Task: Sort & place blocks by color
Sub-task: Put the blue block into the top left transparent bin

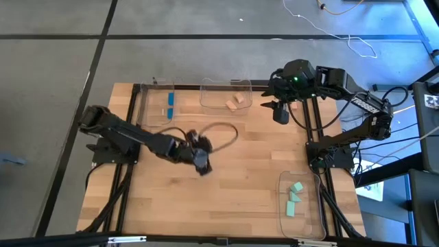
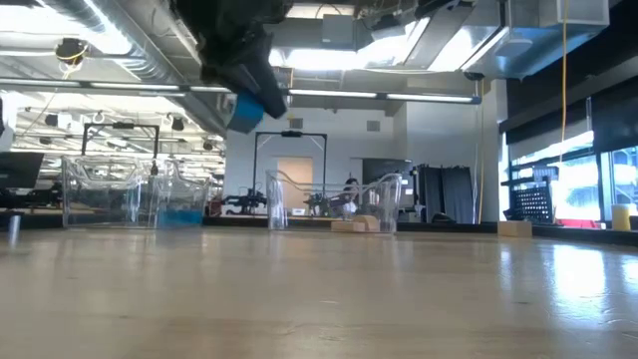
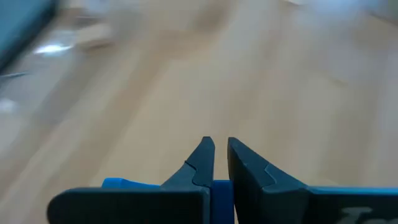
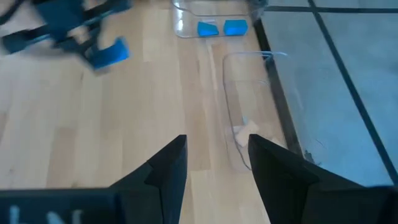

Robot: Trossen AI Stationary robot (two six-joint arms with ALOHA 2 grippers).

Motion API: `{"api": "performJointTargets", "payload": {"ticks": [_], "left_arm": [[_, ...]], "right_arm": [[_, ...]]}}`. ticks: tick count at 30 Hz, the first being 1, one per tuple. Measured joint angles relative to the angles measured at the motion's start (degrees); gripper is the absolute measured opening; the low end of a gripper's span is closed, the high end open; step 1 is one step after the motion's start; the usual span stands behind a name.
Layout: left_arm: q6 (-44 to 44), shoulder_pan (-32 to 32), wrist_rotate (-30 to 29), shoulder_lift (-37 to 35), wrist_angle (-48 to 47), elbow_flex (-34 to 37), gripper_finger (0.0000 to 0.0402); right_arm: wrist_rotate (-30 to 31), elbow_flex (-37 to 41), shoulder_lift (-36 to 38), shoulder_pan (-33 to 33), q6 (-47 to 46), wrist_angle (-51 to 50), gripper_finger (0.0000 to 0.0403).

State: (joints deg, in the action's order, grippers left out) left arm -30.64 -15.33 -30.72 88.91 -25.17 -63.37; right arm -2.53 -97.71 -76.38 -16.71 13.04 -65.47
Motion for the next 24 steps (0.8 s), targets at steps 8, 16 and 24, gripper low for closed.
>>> {"api": "performJointTargets", "payload": {"ticks": [8, 16, 24], "left_arm": [[-2.4, 8.8, -10.2, -7.4, -13.1, -0.1, 0.002], [-2.6, 25.0, -12.0, -12.5, -28.3, -0.2, 0.002], [1.3, 41.7, -3.9, -12.4, -33.9, -0.1, 0.002]], "right_arm": [[-9.7, 0.0, -0.1, 0.0, 4.9, 0.0, 0.0171], [-13.7, 1.0, -0.9, 0.0, 5.2, 0.2, 0.0171], [-13.7, 7.3, -0.9, 0.0, 5.2, 5.3, 0.0171]]}}
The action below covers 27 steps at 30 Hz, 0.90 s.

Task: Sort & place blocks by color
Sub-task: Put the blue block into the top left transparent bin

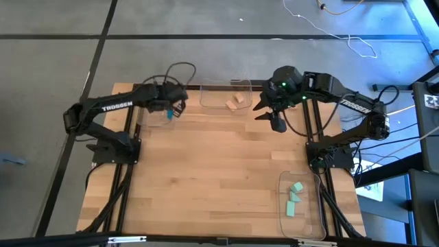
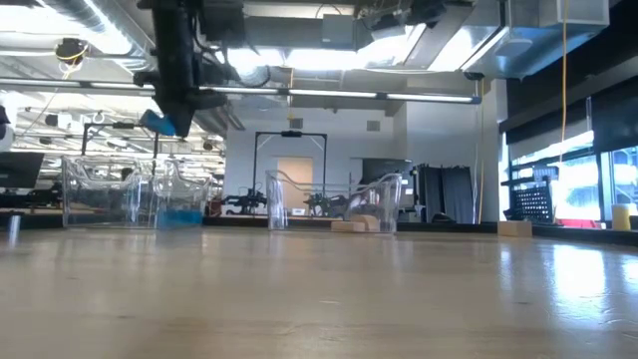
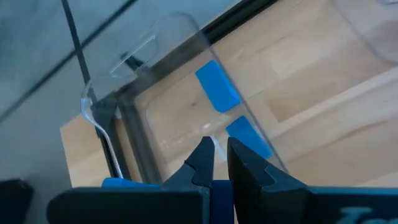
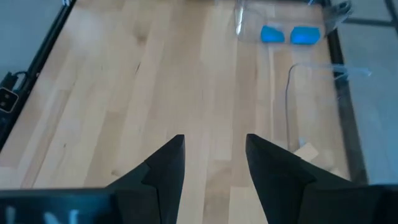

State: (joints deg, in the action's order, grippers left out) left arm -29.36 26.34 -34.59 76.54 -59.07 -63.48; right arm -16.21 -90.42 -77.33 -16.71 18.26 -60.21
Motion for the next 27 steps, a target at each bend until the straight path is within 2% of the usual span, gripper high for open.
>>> {"api": "performJointTargets", "payload": {"ticks": [8, 13, 19, 27], "left_arm": [[6.0, 11.2, 9.4, 1.1, 0.0, 0.0, 0.002], [7.5, 15.7, 12.1, 3.0, 0.2, 0.0, 0.0019], [9.5, 17.5, 15.2, 8.2, 1.3, 0.0, 0.0019], [12.0, 17.7, 14.6, 14.0, 4.1, 0.0, 0.0032]], "right_arm": [[0.0, 2.8, 0.0, 0.0, -0.1, 2.4, 0.0171], [0.0, 2.8, 0.0, 0.0, 0.0, 3.4, 0.0171], [0.0, 2.8, 0.0, 0.0, 0.0, 3.4, 0.0171], [0.0, 2.8, 0.0, 0.0, 0.0, 3.4, 0.0171]]}}
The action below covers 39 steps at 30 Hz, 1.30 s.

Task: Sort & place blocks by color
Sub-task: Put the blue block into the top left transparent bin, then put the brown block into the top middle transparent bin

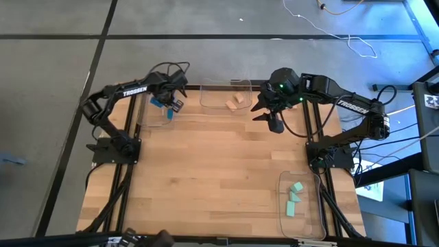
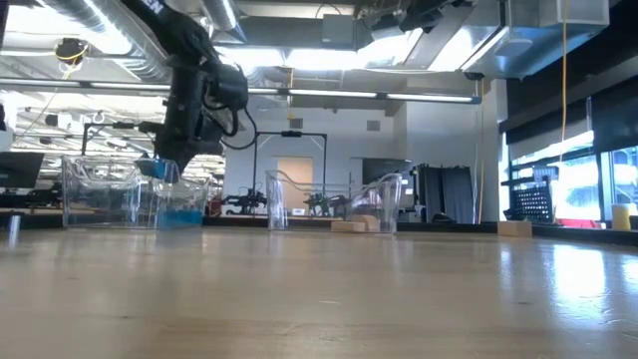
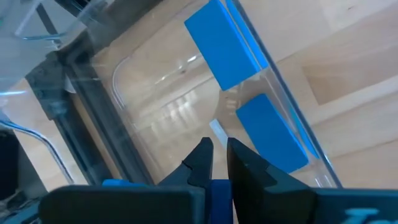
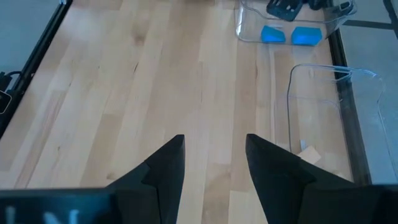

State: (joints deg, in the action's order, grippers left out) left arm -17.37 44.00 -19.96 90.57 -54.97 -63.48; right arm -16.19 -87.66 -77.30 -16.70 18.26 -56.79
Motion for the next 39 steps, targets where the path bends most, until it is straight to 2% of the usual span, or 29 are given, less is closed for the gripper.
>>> {"api": "performJointTargets", "payload": {"ticks": [5, 11, 19, 21, 23, 25, 27, 29, 33, 39], "left_arm": [[0.0, 0.0, -0.3, 2.7, 0.1, 0.0, 0.0053], [0.0, 0.2, -0.5, 4.8, 0.2, 0.0, 0.0053], [1.4, 0.2, -0.8, 3.1, 0.7, 0.0, 0.0053], [3.4, 0.2, -0.5, 1.8, 0.6, 0.0, 0.0051], [5.5, 0.2, 0.1, -0.1, 0.7, 0.0, 0.0049], [6.6, 0.2, 0.5, -2.1, 0.6, 0.0, 0.0049], [7.7, 0.2, 0.9, -4.4, 0.8, 0.0, 0.0049], [8.9, 0.2, 1.7, -6.7, 1.4, 0.0, 0.0049], [11.9, 0.2, 4.1, -11.0, 3.6, 0.0, 0.0049], [13.6, 0.1, 9.8, -15.3, 8.0, 0.0, 0.0049]], "right_arm": [[0.0, 0.0, 0.0, 0.0, 0.0, 0.0, 0.0171], [0.0, 0.0, 0.0, 0.0, -1.8, 0.0, 0.0171], [1.1, 0.0, 0.0, 0.0, -7.8, -1.3, 0.0171], [6.5, 0.0, -0.2, 0.0, -13.3, -1.3, 0.0171], [15.3, 0.0, -0.3, -0.1, -21.7, -1.5, 0.0171], [25.5, 0.0, -0.3, -0.8, -32.3, -1.5, 0.0171], [31.3, 0.0, -0.3, -2.6, -43.5, -2.4, 0.0171], [33.3, 0.0, -0.3, -5.2, -52.1, -4.9, 0.0171], [33.5, -0.1, -1.6, -11.6, -61.6, -11.6, 0.0171], [32.6, -0.1, -6.9, -20.5, -64.5, -19.1, 0.0171]]}}
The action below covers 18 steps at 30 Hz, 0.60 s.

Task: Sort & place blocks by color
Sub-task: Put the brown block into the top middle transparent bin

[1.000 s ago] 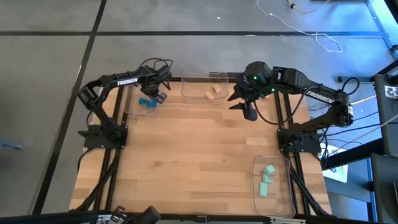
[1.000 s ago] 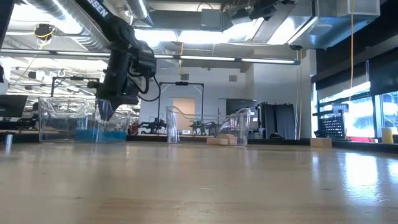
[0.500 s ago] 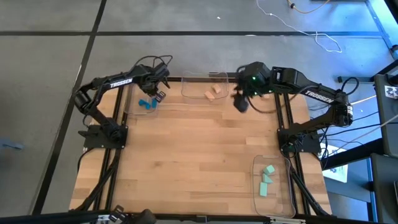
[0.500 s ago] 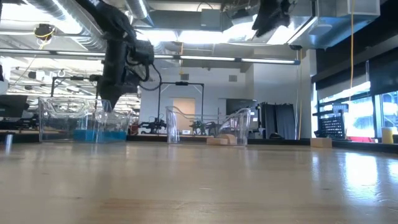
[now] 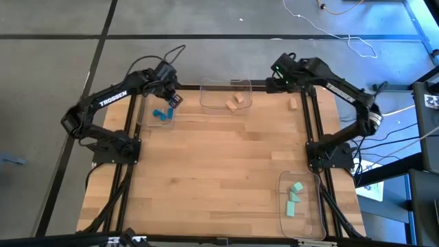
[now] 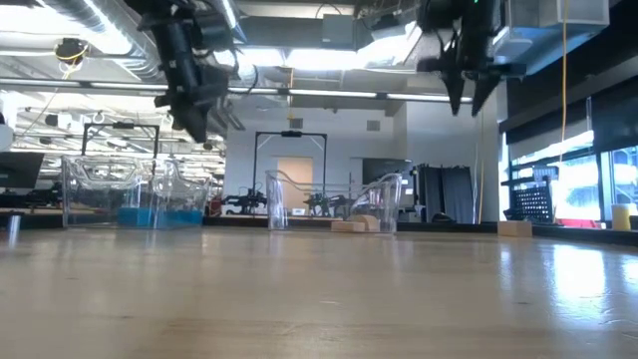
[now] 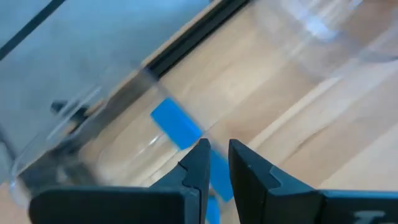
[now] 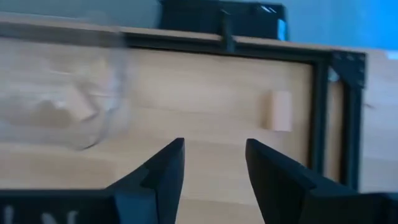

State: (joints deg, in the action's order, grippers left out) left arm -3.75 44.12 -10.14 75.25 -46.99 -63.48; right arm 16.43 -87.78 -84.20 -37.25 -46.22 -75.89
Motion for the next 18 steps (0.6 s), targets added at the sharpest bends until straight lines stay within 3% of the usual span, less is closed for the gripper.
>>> {"api": "performJointTargets", "payload": {"ticks": [6, 15, 18], "left_arm": [[1.9, 0.0, 5.3, -1.1, 4.8, 0.0, 0.0049], [1.9, 0.0, 5.2, -1.1, 5.2, 0.0, 0.0049], [0.9, 0.0, 5.2, -1.1, 5.2, 0.0, 0.0049]], "right_arm": [[-0.3, 0.0, -7.8, -7.2, 4.2, -1.6, 0.0171], [-2.1, 0.1, -18.8, -15.5, 12.0, -7.2, 0.0171], [-5.3, 0.1, -21.3, -17.5, 12.7, -7.2, 0.0171]]}}
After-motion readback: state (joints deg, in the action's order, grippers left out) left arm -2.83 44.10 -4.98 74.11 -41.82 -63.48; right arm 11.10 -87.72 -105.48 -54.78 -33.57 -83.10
